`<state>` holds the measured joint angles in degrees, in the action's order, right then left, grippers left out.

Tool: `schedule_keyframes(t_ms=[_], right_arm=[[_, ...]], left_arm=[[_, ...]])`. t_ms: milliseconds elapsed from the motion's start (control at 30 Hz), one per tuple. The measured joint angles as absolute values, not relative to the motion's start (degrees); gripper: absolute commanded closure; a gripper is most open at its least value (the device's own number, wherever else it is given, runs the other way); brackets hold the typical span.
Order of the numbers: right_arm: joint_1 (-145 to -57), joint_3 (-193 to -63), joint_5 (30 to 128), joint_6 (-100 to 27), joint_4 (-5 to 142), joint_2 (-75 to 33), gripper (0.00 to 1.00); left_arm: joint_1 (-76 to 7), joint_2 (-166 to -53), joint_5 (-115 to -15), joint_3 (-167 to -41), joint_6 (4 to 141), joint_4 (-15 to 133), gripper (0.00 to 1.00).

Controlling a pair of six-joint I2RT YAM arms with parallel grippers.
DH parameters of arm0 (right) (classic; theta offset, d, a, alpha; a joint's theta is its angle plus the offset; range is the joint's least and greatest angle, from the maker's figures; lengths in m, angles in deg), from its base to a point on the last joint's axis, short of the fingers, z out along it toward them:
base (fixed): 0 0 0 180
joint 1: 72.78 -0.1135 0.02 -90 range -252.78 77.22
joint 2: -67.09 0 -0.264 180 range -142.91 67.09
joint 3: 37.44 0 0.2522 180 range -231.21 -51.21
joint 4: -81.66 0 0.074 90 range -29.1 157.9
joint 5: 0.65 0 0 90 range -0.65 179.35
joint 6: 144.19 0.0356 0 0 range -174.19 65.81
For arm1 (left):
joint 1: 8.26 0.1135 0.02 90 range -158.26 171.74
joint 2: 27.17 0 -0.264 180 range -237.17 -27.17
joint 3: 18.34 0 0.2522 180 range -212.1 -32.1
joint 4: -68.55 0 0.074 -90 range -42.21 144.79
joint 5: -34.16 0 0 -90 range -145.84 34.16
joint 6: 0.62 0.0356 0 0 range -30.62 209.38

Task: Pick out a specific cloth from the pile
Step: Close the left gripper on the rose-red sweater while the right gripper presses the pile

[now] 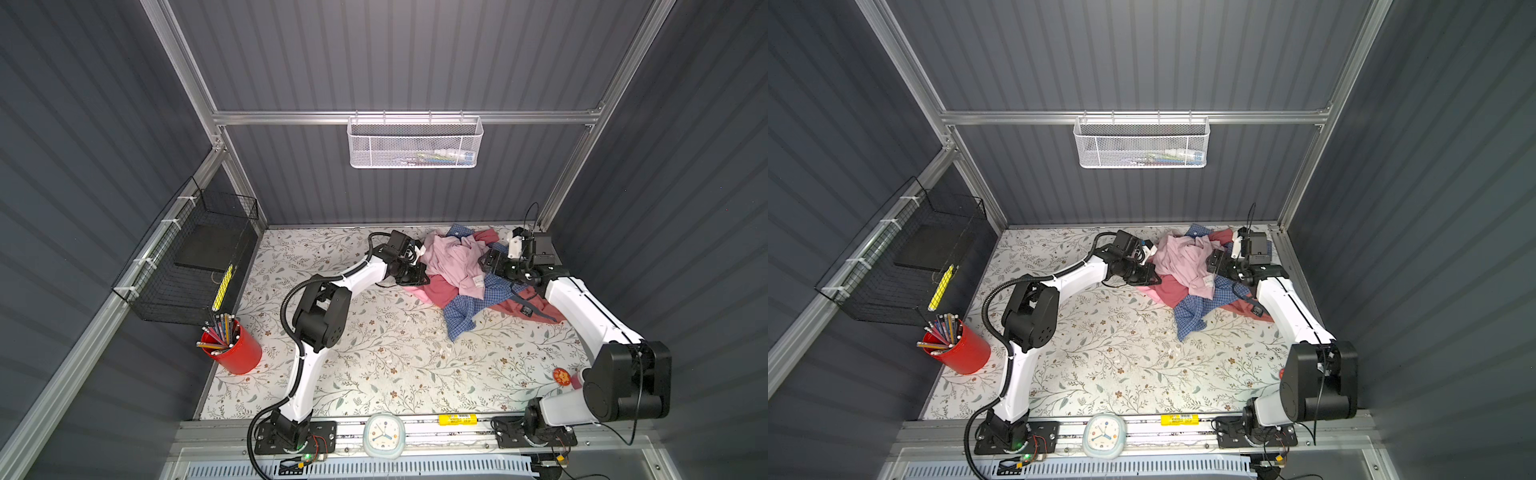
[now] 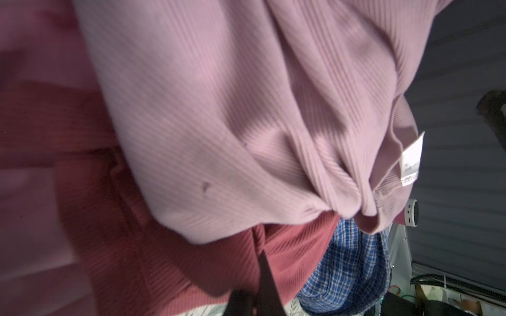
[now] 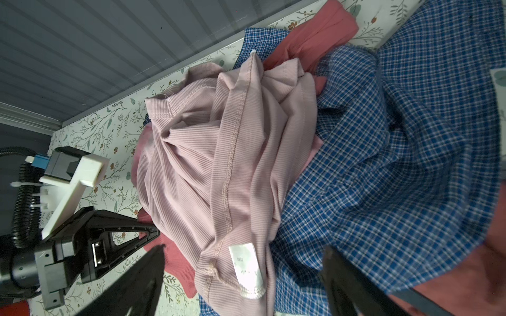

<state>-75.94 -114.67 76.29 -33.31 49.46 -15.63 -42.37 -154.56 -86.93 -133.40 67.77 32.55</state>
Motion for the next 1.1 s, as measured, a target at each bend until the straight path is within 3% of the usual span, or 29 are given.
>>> schedule_keyframes(t_ms=[433,1100], right_arm=[[-75.92,-112.42,73.84,-33.24,53.96,-13.10,0.10],[-75.89,-108.26,68.01,-30.97,58.92,-16.51,0.11]], left_arm=[[-42.59,-145.05,-80.50,-132.24,69.17,33.94,1.00],[-48.47,-142.15,-71.04,-145.31,81.45,24.37,1.00]])
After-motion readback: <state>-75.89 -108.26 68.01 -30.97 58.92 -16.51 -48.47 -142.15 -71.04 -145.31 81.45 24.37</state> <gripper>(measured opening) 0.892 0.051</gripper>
